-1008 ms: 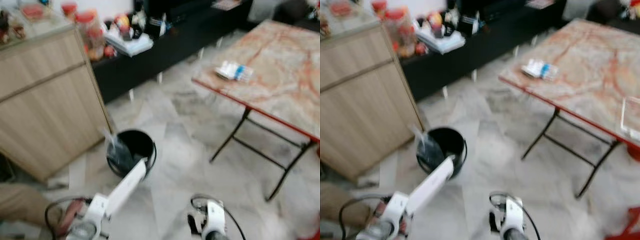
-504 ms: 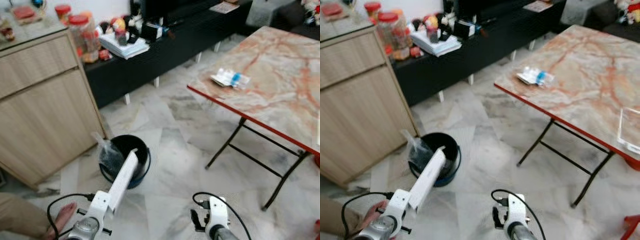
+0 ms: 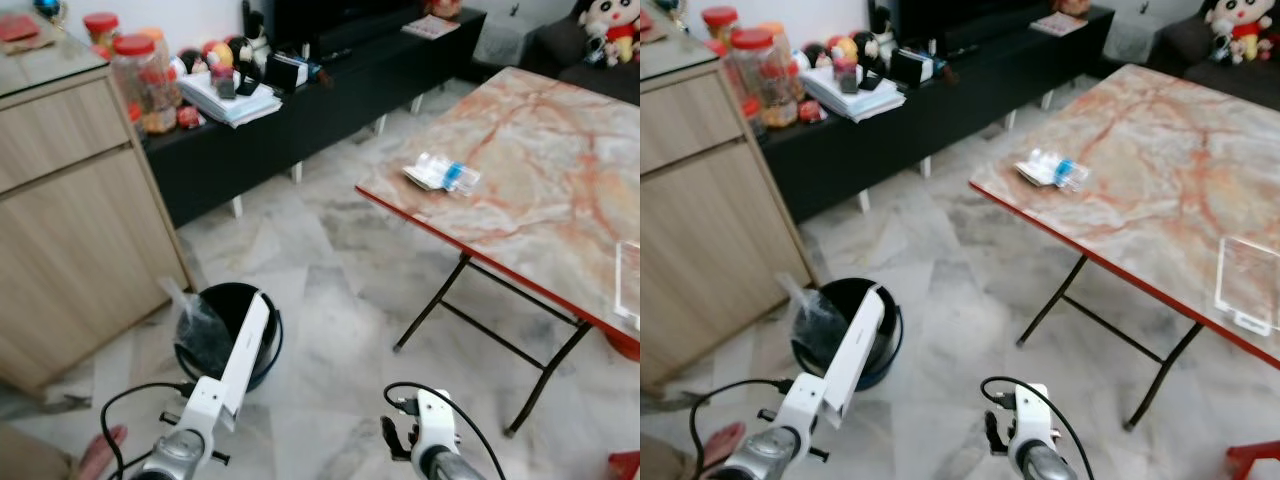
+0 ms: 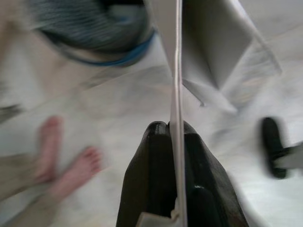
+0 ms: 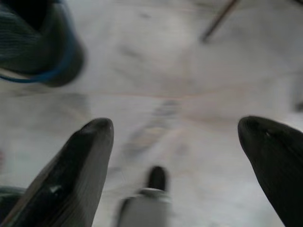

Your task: Picking trash to rubbish bin

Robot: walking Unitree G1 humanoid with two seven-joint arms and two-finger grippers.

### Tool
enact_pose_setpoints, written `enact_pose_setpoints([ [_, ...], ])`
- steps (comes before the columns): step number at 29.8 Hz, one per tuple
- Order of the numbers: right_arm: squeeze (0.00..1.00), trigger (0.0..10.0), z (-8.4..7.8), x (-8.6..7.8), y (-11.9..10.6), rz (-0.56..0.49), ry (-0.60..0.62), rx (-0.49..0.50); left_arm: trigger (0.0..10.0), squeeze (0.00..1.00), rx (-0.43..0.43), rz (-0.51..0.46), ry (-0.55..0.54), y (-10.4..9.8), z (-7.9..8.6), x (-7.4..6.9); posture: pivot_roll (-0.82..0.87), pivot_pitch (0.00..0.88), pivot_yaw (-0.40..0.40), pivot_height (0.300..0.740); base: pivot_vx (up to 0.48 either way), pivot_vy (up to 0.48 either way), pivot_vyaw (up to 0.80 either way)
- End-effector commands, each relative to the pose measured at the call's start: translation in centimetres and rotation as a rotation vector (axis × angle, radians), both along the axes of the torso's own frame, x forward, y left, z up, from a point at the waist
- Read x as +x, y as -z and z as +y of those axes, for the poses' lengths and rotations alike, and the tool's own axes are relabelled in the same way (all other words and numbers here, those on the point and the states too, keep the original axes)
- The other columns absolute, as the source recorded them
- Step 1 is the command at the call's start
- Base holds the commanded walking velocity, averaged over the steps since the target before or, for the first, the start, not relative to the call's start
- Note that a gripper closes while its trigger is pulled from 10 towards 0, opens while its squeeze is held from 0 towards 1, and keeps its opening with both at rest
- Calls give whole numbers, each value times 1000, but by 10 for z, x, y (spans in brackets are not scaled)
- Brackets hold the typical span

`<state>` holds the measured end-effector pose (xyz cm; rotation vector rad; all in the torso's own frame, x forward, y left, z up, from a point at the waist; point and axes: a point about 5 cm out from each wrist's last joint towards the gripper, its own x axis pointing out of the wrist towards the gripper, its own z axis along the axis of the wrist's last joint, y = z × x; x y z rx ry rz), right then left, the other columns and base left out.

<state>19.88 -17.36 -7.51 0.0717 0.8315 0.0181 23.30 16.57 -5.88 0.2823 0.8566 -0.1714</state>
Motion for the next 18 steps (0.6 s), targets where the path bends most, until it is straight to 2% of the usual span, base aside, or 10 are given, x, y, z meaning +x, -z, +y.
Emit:
enact_pose_setpoints([
  [1,0,10000,5,6,-3,-13,-22,7,10000,0,22,9,-23,1,11,-2,85,80,-103,740,277,0,0],
  [5,0,10000,5,8,-4,-19,-34,2,10000,0,17,7,-30,1,10,-2,87,81,-107,740,274,0,0],
  [18,0,10000,9,7,-3,-15,-46,9,10000,0,19,4,-38,1,11,-3,95,94,-101,740,274,0,794],
])
